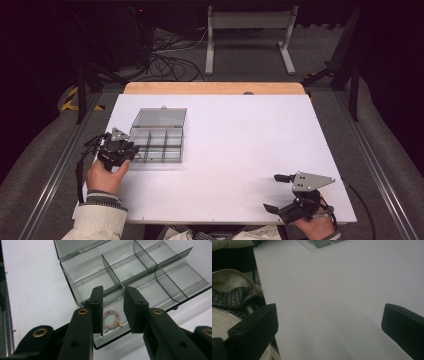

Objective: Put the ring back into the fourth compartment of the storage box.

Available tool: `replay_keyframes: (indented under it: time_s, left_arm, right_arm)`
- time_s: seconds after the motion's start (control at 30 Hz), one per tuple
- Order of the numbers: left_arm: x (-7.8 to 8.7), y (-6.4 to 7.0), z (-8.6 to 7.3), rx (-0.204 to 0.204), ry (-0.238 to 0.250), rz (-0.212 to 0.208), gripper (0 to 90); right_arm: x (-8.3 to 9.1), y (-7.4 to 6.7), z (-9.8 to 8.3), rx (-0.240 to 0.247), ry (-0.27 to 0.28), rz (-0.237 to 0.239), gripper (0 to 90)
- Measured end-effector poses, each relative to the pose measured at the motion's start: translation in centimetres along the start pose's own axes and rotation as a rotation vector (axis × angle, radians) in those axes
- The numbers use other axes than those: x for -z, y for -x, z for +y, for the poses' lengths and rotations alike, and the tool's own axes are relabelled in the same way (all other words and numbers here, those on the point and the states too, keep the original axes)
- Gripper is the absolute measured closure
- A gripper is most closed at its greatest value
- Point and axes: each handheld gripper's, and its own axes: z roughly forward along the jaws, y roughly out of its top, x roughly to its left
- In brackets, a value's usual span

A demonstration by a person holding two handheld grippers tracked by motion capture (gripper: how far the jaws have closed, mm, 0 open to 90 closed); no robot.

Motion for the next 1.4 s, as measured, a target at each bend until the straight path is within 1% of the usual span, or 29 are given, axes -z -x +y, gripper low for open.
replay_keyframes:
  time_s: [0.1,0.17,0.23,0.27,0.4,0.47,0.57,0.6,0.7,0.73,0.93,0.97,1.0,1.07,1.13,1.27,1.3,1.33,1.37,1.4]
  left_arm:
    - [0.4,0.1,0.0,0.007,0.013,-0.012,66.7]
    - [0.7,0.4,0.1,-0.01,0.011,-0.012,65.7]
    - [0.8,0.5,0.2,-0.012,0.015,-0.013,65.2]
    - [1.2,0.6,0.3,-0.018,0.019,-0.008,65.0]
    - [1.6,0.8,0.4,-0.016,0.031,-0.012,64.3]
    - [2.0,1.0,0.4,-0.027,0.033,-0.015,64.0]
    - [2.3,1.2,0.4,-0.026,0.04,-0.018,63.2]
    - [2.7,1.2,0.4,-0.033,0.046,-0.019,63.0]
    - [3.1,1.3,0.4,-0.037,0.054,-0.022,62.2]
    - [3.4,1.4,0.4,-0.041,0.063,-0.027,61.8]
    - [4.2,1.8,0.4,-0.044,0.082,-0.04,60.2]
    - [4.5,2.0,0.6,-0.059,0.09,-0.041,60.1]
    - [4.5,2.0,0.6,-0.059,0.09,-0.041,60.0]
    - [4.8,2.3,0.8,-0.07,0.104,-0.046,59.7]
    - [4.9,2.3,0.8,-0.07,0.105,-0.046,59.4]
    - [5.3,2.4,0.8,-0.07,0.12,-0.06,58.5]
    - [5.6,2.7,0.8,-0.066,0.127,-0.077,57.9]
    - [5.6,2.7,0.8,-0.066,0.127,-0.077,56.8]
    - [5.8,2.9,0.8,-0.07,0.132,-0.076,55.7]
    - [6.0,3.1,0.7,-0.075,0.139,-0.085,54.7]
  right_arm:
    - [0.0,0.0,0.0,0.0,0.0,0.0,1.5]
    - [0.0,0.0,0.0,0.0,0.0,0.001,1.5]
    - [0.0,0.0,0.0,0.0,0.0,0.0,1.5]
    - [0.0,0.0,0.0,0.0,0.001,0.0,1.5]
    - [0.1,0.0,0.0,0.0,0.001,0.0,1.6]
    - [0.1,0.0,0.0,0.0,0.001,-0.001,1.5]
    - [0.1,0.0,0.0,0.0,0.002,0.0,1.5]
    - [0.1,0.0,0.0,0.0,0.002,0.0,1.5]
    - [0.1,0.0,0.0,0.001,0.001,-0.001,1.6]
    - [0.1,0.0,0.0,0.001,0.002,0.0,1.6]
    - [0.1,0.1,-0.1,0.0,0.003,0.0,1.5]
    - [0.1,0.1,-0.1,0.0,0.004,0.0,1.5]
    - [0.1,0.1,-0.1,0.0,0.004,0.0,1.5]
    - [0.1,0.0,0.0,0.001,0.002,-0.001,1.5]
    - [0.1,0.0,0.0,0.001,0.002,-0.001,1.5]
    - [0.1,0.0,-0.1,-0.002,0.004,-0.002,1.5]
    - [0.1,0.0,0.0,-0.001,0.004,-0.002,1.5]
    - [0.1,0.0,0.0,-0.001,0.004,-0.002,1.5]
    - [0.1,0.0,0.0,-0.001,0.003,-0.001,1.5]
    - [0.1,0.0,0.0,-0.001,0.003,-0.001,1.5]
